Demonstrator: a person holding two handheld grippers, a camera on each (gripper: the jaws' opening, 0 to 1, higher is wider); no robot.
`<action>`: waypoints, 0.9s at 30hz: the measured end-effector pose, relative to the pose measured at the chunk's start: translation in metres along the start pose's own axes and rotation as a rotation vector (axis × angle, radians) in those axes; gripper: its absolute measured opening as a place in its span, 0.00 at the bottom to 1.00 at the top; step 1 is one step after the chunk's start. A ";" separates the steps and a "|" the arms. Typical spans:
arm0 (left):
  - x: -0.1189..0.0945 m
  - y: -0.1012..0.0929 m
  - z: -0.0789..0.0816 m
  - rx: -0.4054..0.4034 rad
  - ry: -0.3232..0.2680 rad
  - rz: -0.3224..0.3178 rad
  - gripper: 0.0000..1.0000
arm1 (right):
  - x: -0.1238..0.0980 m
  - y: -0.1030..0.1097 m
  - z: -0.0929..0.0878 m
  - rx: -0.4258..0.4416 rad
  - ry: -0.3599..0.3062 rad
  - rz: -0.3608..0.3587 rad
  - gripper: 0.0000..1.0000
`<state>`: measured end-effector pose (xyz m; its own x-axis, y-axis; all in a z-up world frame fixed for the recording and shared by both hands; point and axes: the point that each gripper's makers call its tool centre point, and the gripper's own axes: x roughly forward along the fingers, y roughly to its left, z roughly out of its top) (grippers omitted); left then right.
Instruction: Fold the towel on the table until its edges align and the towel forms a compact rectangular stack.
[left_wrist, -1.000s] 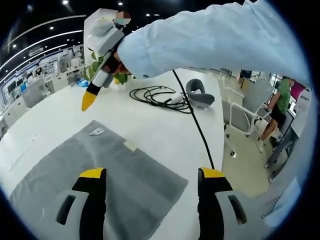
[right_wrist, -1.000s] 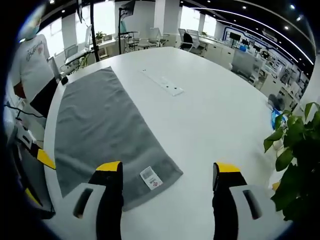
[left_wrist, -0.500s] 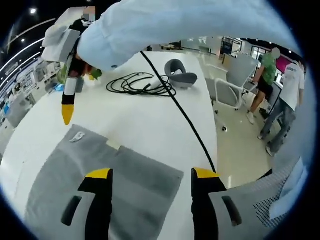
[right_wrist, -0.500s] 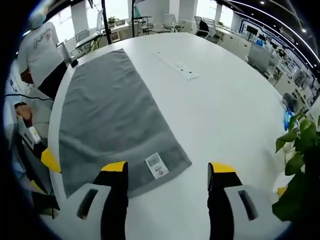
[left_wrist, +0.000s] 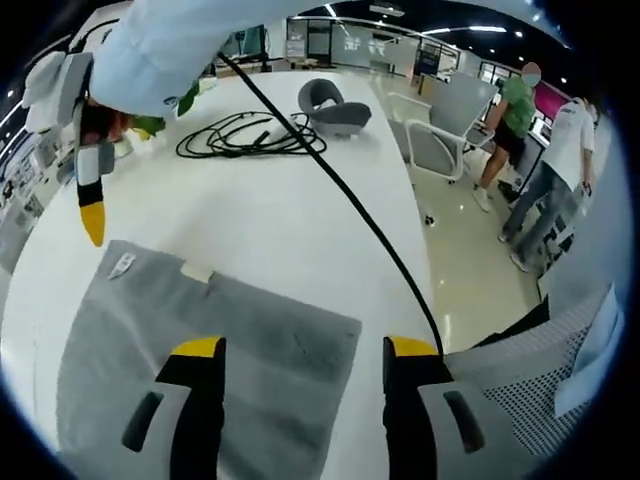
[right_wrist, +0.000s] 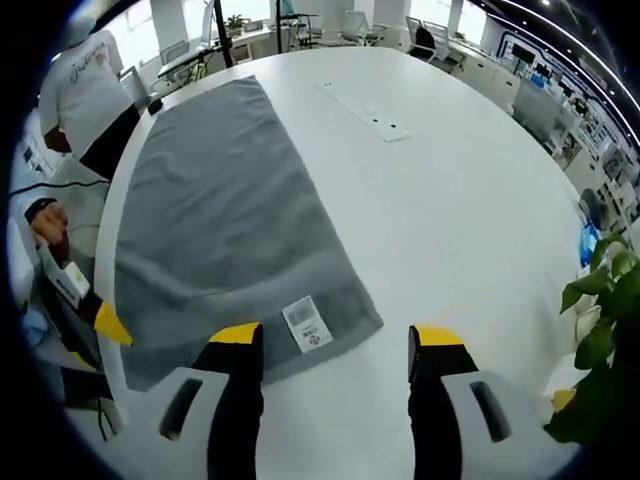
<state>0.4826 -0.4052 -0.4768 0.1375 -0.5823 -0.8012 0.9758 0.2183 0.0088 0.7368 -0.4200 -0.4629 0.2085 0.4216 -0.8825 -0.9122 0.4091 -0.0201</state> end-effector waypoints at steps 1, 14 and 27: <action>0.000 0.000 0.000 0.000 0.000 0.000 0.66 | 0.001 -0.002 0.001 -0.002 0.003 0.002 0.58; 0.018 -0.008 0.003 0.081 0.038 -0.040 0.63 | 0.017 -0.002 -0.009 -0.036 0.064 0.025 0.59; 0.035 -0.020 0.005 0.172 0.104 -0.105 0.56 | 0.026 -0.001 -0.009 -0.046 0.083 0.043 0.58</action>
<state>0.4690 -0.4339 -0.5023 0.0237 -0.5090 -0.8604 0.9997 0.0183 0.0168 0.7403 -0.4171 -0.4906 0.1410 0.3688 -0.9188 -0.9352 0.3541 -0.0014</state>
